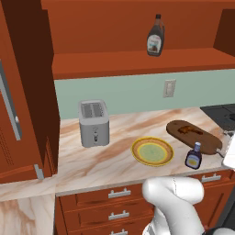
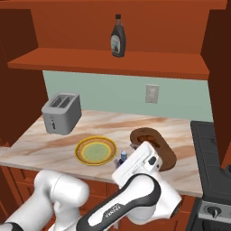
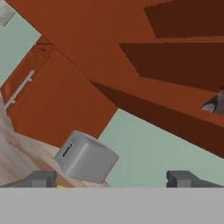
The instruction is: Pick the chicken drumstick from the plate and place it on the cutting board. Then pick the condiment bottle from the cabinet and place it next to the cutting board.
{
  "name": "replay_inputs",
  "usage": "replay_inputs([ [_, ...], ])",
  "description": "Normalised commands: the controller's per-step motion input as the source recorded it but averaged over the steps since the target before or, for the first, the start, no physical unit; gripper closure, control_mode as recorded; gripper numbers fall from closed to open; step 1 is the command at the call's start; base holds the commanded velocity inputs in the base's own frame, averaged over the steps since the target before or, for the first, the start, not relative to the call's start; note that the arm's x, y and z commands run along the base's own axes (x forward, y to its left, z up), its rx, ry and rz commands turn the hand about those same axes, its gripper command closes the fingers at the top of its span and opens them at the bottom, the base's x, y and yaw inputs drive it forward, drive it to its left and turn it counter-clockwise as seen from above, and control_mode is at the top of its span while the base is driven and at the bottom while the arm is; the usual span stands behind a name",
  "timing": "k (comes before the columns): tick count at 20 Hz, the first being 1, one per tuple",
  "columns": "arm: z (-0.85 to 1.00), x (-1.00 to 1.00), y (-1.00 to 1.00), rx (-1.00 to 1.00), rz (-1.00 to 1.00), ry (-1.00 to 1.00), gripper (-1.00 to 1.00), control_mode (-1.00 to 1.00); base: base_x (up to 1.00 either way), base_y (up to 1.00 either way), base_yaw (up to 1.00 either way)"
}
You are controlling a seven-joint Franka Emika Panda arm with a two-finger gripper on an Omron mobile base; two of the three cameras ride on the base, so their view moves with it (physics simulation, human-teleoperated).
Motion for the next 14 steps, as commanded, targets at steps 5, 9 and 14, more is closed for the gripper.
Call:
replay_inputs([
  [5, 0.25, -0.31, 0.0, -0.14, -0.09, -0.2, -1.0, -1.0, 0.0, 0.0, 0.0],
  [9, 0.2, -0.25, 0.0, -0.25, -0.06, -0.29, -1.0, -1.0, 0.0, 0.0, 0.0],
  [14, 0.12, -0.22, 0.0, -0.29, -0.06, -0.35, -1.0, -1.0, 0.0, 0.0, 0.0],
])
